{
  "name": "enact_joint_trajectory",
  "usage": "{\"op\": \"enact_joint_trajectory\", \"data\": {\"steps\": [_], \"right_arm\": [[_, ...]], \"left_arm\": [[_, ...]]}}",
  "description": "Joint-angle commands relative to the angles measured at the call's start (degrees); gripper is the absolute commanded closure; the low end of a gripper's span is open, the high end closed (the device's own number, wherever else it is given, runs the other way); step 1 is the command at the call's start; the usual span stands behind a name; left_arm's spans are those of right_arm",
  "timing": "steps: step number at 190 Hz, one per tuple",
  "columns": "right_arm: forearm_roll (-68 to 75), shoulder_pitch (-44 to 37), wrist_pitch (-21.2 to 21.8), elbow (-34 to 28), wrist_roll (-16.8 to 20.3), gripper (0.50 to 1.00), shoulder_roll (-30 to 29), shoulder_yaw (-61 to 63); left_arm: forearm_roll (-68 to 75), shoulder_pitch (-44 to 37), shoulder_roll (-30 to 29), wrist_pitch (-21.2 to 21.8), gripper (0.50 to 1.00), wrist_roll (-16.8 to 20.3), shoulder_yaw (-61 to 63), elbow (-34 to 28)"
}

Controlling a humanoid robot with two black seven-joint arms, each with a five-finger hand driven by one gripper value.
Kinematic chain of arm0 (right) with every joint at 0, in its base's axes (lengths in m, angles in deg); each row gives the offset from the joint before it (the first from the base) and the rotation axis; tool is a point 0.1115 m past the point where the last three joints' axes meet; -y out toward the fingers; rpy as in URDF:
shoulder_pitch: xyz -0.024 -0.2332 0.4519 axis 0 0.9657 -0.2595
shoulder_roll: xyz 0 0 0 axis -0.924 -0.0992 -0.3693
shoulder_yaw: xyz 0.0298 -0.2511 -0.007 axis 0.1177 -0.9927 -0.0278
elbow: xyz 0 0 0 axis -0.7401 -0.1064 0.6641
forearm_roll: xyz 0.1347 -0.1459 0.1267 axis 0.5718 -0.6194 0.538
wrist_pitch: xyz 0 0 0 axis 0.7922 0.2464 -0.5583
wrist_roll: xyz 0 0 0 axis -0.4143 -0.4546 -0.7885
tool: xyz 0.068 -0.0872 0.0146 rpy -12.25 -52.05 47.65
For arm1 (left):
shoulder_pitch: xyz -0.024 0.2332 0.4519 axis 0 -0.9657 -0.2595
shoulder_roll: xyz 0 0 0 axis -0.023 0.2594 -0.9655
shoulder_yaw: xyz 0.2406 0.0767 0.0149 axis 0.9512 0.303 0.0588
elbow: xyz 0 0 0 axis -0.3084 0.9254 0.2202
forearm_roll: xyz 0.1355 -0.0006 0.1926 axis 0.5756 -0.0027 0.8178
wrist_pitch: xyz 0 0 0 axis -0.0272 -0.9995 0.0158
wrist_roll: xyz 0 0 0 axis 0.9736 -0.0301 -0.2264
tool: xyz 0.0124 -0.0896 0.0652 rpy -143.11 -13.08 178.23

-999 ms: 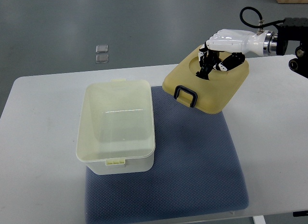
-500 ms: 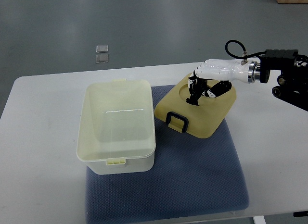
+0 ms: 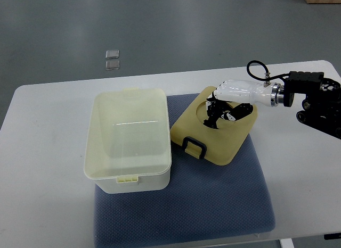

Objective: Open white storage box with right hand
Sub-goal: 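Lower the held lid onto the mat beside the box, then open the right hand and release the lid handle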

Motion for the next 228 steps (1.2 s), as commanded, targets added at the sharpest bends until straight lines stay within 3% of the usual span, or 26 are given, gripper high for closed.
{"op": "enact_joint_trajectory", "data": {"steps": [1, 53, 155, 188, 210, 228], "right_arm": [[0.4, 0.2, 0.0, 0.0, 0.0, 0.640, -0.3, 0.1], [1.1, 0.1, 0.4, -0.1, 0.0, 0.579, 0.0, 0.8], [26.4, 0.6, 3.6, 0.1, 0.0, 0.576, 0.2, 5.3], [40.9, 3.7, 9.1, 1.7, 0.0, 0.579, -1.0, 10.7], [50.3, 5.7, 13.2, 6.2, 0.0, 0.579, -6.5, 14.9], [54.9, 6.8, 13.7, 9.4, 0.0, 0.579, -9.4, 17.6]], "left_arm": [[0.0, 0.0, 0.0, 0.0, 0.500, 0.0, 0.0, 0.0], [0.0, 0.0, 0.0, 0.0, 0.500, 0.0, 0.0, 0.0], [0.0, 0.0, 0.0, 0.0, 0.500, 0.0, 0.0, 0.0], [0.0, 0.0, 0.0, -0.1, 0.500, 0.0, 0.0, 0.0], [0.0, 0.0, 0.0, 0.0, 0.500, 0.0, 0.0, 0.0], [0.0, 0.0, 0.0, -0.1, 0.500, 0.0, 0.0, 0.0]]}}
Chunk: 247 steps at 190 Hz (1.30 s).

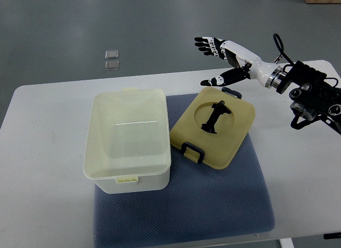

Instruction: Open white storage box with right hand

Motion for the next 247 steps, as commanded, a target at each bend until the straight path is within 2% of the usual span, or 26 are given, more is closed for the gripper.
{"op": "enact_joint_trajectory", "data": {"steps": [1, 42, 62, 112, 139, 187, 247], "right_arm": [[6.1, 1.4, 1.1, 3.8, 0.0, 0.579, -3.5, 3.6], [19.2, 3.9, 3.8, 8.0, 0.0, 0.579, -5.4, 9.4], [26.2, 4.6, 4.2, 8.0, 3.7, 0.579, -6.0, 9.9], [35.7, 5.0, 4.4, 8.1, 5.1, 0.579, -6.0, 9.9], [39.0, 5.2, 4.3, 8.1, 8.8, 0.579, -6.1, 9.7], [39.7, 6.4, 3.2, 8.1, 7.9, 0.570, -8.1, 10.1], [39.7, 6.4, 2.1, 10.0, 2.7, 0.570, -7.9, 10.1]], "left_arm": [[0.0, 0.0, 0.0, 0.0, 0.500, 0.0, 0.0, 0.0], [0.0, 0.0, 0.0, 0.0, 0.500, 0.0, 0.0, 0.0], [0.0, 0.0, 0.0, 0.0, 0.500, 0.0, 0.0, 0.0], [0.0, 0.0, 0.0, -0.1, 0.500, 0.0, -0.2, 0.3], [0.0, 0.0, 0.0, -0.1, 0.500, 0.0, -0.2, -0.1], [0.0, 0.0, 0.0, -0.1, 0.500, 0.0, -0.2, 0.2], [0.0, 0.0, 0.0, -0.4, 0.500, 0.0, -0.1, 0.4]]}}
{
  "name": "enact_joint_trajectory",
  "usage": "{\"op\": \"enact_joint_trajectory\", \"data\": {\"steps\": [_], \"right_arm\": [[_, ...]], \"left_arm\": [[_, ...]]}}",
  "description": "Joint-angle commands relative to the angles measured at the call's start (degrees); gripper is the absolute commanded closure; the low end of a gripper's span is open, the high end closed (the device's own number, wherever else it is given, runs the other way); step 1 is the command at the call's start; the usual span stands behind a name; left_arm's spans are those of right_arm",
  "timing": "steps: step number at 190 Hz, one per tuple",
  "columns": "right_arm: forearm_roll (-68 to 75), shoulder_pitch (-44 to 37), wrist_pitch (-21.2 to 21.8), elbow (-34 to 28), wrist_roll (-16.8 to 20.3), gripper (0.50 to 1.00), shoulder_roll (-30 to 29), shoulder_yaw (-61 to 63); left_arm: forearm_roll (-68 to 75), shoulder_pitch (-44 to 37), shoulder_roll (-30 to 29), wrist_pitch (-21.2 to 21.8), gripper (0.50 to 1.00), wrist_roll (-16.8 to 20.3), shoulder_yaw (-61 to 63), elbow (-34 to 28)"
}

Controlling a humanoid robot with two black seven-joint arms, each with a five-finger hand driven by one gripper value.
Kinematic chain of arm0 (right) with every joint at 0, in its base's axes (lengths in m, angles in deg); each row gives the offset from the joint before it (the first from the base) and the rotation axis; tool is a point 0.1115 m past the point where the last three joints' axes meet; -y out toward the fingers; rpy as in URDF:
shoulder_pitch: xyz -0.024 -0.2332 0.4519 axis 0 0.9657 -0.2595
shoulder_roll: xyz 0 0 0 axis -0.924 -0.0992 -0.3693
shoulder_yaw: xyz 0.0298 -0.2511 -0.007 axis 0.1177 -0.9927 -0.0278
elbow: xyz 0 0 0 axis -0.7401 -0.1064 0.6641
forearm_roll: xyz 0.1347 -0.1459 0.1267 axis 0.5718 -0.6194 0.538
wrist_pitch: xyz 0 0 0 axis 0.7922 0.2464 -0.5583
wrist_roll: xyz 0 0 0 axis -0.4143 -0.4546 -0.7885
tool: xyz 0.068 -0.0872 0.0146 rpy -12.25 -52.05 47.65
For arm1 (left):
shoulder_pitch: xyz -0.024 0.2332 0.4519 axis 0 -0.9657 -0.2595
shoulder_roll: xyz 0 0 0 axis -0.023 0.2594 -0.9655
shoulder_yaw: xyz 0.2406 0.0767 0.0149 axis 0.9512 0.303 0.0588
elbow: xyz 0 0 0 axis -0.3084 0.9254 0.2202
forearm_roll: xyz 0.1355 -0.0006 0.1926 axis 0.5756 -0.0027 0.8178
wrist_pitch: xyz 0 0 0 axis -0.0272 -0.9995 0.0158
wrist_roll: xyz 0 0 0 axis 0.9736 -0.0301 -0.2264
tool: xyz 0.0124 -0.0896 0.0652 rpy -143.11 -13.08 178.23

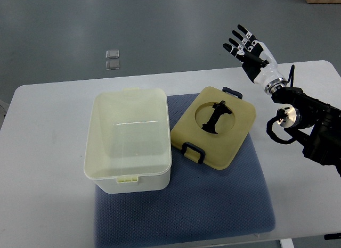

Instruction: Open white storage box with right hand

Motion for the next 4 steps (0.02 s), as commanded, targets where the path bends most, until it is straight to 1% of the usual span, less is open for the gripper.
{"op": "enact_joint_trajectory", "data": {"steps": [1, 4], "right_arm": [[0.0, 0.0, 0.0, 0.0, -1.5, 0.570, 0.2, 0.0], [0.0, 0.0, -0.1, 0.0, -2.0, 0.570, 0.2, 0.0]], "left_arm": [[0.0, 0.0, 0.0, 0.0, 0.500, 0.0, -0.1, -0.1], [0.0, 0.0, 0.0, 0.0, 0.500, 0.0, -0.1, -0.2]]}}
